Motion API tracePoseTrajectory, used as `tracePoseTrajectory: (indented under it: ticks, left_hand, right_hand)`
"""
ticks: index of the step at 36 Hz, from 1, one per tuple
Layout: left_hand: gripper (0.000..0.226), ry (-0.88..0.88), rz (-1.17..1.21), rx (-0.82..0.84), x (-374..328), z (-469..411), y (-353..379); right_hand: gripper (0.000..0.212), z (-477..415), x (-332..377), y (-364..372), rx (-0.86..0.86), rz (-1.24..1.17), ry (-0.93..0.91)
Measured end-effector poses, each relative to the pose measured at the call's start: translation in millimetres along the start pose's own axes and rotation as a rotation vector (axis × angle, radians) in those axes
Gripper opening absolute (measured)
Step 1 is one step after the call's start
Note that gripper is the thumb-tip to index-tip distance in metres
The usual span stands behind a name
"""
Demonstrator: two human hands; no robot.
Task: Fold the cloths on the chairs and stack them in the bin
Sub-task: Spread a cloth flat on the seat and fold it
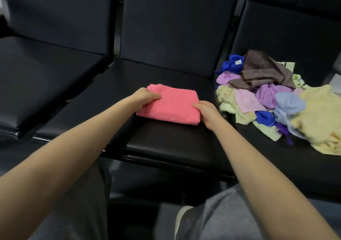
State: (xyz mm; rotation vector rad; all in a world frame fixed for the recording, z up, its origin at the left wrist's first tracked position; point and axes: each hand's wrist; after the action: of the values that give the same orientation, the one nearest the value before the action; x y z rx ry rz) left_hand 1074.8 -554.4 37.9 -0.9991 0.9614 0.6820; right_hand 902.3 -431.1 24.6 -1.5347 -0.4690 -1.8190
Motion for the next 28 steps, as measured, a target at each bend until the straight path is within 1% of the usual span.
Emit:
tracePoseTrajectory:
  ticks: [3,5,7,9,10,13,16,19,21,24,25,26,28]
  left_hand:
    - [0.035,0.066,-0.011,-0.099,1.4,-5.2,1.8]
    - [0.025,0.155,0.016,-0.171,2.6,-6.8,1.4]
    - [0.012,0.221,0.043,-0.235,3.5,-7.2,-0.6]
    - [0.011,0.225,0.003,-0.267,5.3,-10.5,-2.1]
    - [0.014,0.204,-0.043,-0.266,6.3,-11.1,-2.5]
    - [0.033,0.128,-0.235,-0.259,5.9,-8.6,-1.5]
    - [0.051,0.138,-0.465,-0.304,0.5,-1.0,5.5]
    - [0.062,0.053,-0.523,-0.246,-2.7,3.9,12.0]
    - [0.059,0.056,-0.462,-0.187,-5.8,6.0,12.0]
    - [0.050,0.022,-0.212,-0.141,-11.1,12.5,7.9]
    - [0.051,-0.013,-0.137,-0.124,-12.2,12.8,7.4]
    - [0.051,-0.052,-0.079,-0.108,-13.8,14.8,6.7]
    - [0.041,-0.161,0.013,-0.036,-17.2,21.0,5.1]
  right_hand:
    - [0.031,-3.2,5.0,1.8,-0.012,0.073,-0.097]
    - [0.032,-3.8,7.8,4.6,-0.036,0.070,-0.161]
    - [0.032,-5.5,7.5,7.6,-0.079,0.060,-0.189]
    - [0.033,-9.5,5.2,10.7,-0.124,0.092,-0.180]
    - [0.034,-11.6,4.2,12.3,-0.146,0.126,-0.165]
    - [0.037,-13.6,5.5,18.0,-0.210,0.284,-0.147]
    - [0.043,-12.6,9.0,24.8,-0.229,0.447,-0.114]
    - [0.051,-9.8,12.4,29.0,-0.178,0.408,-0.022]
    - [0.051,-6.7,16.1,29.4,-0.115,0.287,0.039]
    - [0.060,-3.3,20.7,27.8,-0.045,0.130,0.177]
    - [0.057,-3.2,21.9,26.9,-0.024,0.097,0.210]
    - [0.048,-1.2,23.2,25.6,0.000,0.076,0.239]
    - [0.028,5.3,24.9,22.2,0.049,0.041,0.282]
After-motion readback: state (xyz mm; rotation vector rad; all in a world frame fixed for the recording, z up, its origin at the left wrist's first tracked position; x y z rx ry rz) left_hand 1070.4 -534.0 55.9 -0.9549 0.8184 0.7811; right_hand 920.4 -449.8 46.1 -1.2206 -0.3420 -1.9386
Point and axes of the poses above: each hand's wrist, its own z-axis away from the middle knuckle, its own y-axis out of the palm, x = y × z, and after that the axes turned 7 degrees about -x, right-handed
